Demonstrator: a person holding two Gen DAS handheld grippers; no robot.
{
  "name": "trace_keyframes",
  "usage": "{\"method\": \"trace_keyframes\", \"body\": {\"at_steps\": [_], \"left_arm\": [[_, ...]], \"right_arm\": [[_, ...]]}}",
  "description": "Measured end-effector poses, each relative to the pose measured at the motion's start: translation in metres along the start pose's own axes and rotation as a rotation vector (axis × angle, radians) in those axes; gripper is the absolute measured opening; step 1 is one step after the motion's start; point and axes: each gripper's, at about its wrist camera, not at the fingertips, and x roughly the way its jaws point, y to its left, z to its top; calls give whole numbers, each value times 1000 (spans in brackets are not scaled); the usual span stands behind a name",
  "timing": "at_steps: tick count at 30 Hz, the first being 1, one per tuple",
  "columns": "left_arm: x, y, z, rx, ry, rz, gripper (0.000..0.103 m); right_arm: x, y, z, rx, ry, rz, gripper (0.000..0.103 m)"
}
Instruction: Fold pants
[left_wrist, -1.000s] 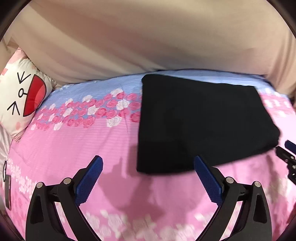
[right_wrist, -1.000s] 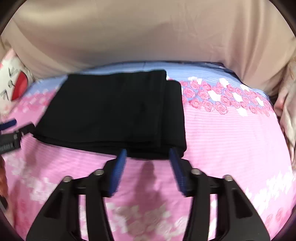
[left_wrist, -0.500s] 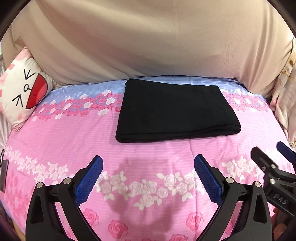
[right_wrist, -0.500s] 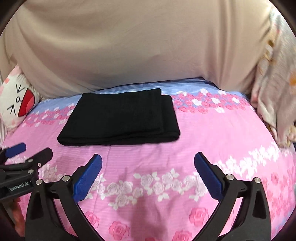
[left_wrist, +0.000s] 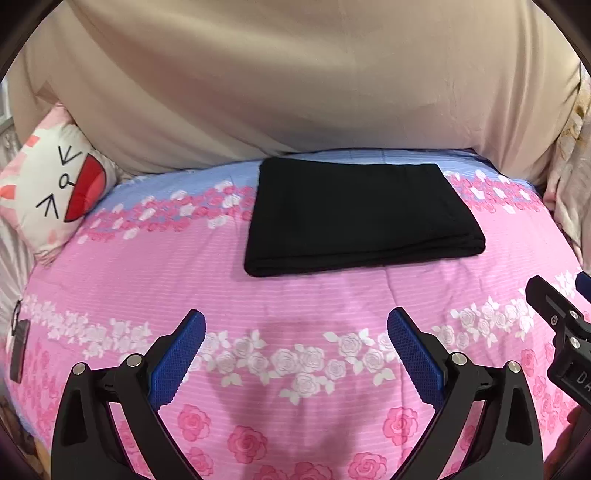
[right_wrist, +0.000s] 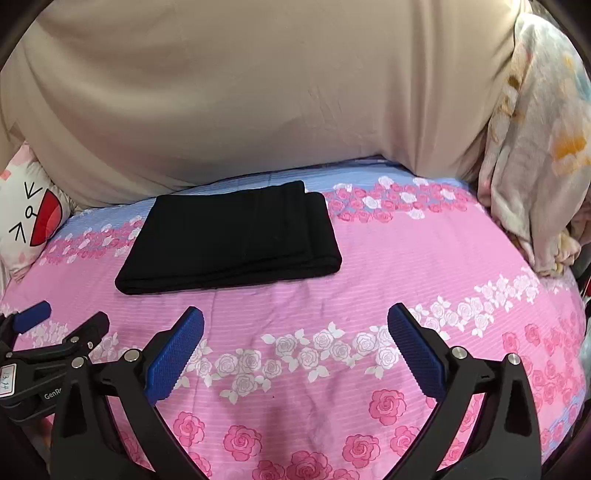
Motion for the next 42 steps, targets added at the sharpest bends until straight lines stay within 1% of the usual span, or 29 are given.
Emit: {"method": "trace_keyframes", "body": {"at_steps": [3, 7, 15, 17, 20, 26, 29, 42], "left_arm": [[-2, 4, 0, -10, 0, -5, 97], [-5, 7, 1, -7, -14, 15, 97], [-9, 10, 2, -16, -35, 19, 97], [-9, 10, 2, -18, -34, 10, 97], [-8, 11, 4, -27, -24, -27, 97], [-6, 11, 6, -39, -30, -23, 98], [-6, 11, 7, -36, -30, -33, 98], [-9, 11, 9, -22, -52, -21, 98]], "right_arm": [[-3, 3, 1, -5, -4, 2, 98], [-4, 6, 1, -10, -4, 5, 98], [-7, 14, 2, -25, -9, 1, 98], [-8, 15, 1, -24, -9, -1, 98], [-7, 16, 2, -25, -9, -1, 98], [-7, 15, 2, -26, -10, 2, 98], [-7, 16, 3, -27, -11, -1, 98], [-5, 19, 3, -30, -8, 0, 98]]}}
